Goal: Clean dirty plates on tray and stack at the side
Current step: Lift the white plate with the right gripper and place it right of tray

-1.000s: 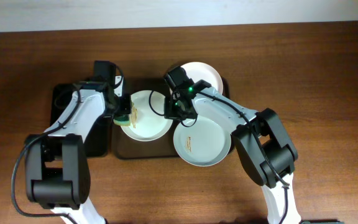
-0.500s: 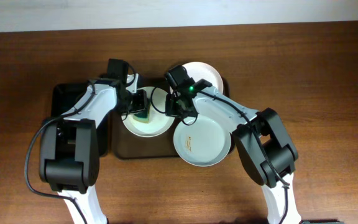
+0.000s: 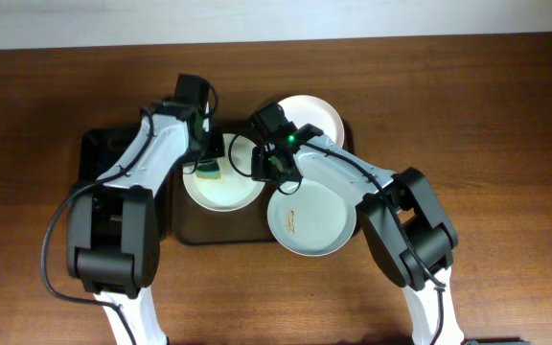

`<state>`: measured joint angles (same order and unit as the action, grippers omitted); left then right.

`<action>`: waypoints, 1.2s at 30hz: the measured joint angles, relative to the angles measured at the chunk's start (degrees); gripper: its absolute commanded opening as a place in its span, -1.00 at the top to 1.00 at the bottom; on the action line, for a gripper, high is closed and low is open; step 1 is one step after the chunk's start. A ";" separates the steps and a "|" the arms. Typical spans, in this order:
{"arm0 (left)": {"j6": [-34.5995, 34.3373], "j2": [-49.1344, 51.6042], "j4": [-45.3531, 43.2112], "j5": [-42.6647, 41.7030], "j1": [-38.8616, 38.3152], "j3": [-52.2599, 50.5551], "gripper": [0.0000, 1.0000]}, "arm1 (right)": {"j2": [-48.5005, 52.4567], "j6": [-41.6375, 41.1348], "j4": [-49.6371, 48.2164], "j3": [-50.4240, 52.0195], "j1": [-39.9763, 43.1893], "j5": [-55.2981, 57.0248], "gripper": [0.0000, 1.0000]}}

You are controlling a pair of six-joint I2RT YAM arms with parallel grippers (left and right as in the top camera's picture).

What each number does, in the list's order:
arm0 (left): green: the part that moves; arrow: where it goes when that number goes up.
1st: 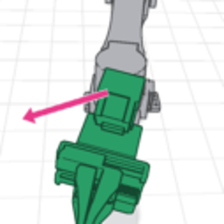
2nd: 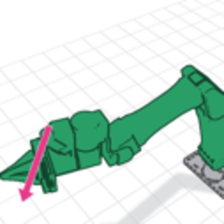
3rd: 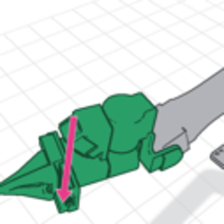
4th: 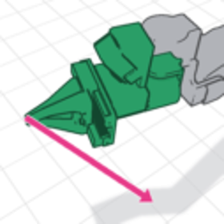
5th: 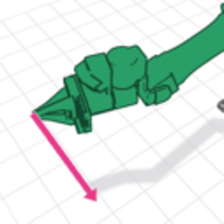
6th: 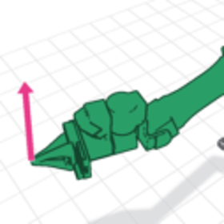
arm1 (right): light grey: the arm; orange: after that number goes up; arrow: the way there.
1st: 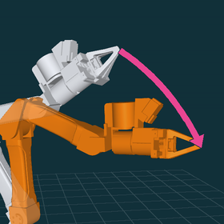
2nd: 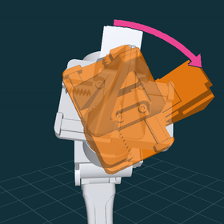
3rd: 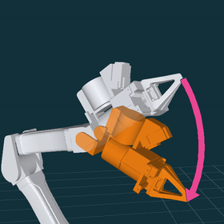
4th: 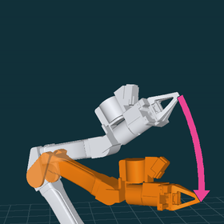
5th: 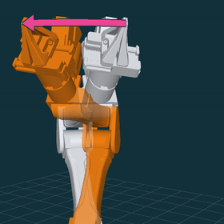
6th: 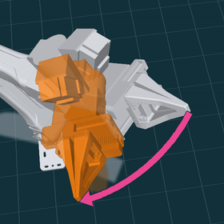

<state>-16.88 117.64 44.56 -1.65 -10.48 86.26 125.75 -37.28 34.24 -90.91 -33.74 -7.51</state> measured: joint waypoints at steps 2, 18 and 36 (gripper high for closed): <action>0.20 -0.13 -6.97 -0.37 -0.07 -6.05 0.99 | 0.00 0.04 0.00 -0.02 0.00 0.00 0.92; 3.85 0.00 16.98 -16.61 5.60 21.31 0.99 | 0.31 3.32 2.64 -0.66 0.33 -4.85 0.92; 3.80 0.00 12.20 -15.28 9.97 21.31 0.99 | -20.15 5.88 23.43 -3.63 -25.09 78.49 0.92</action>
<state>-13.08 117.64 56.75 -16.93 -0.51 107.57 105.60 -31.40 57.67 -94.54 -58.83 70.98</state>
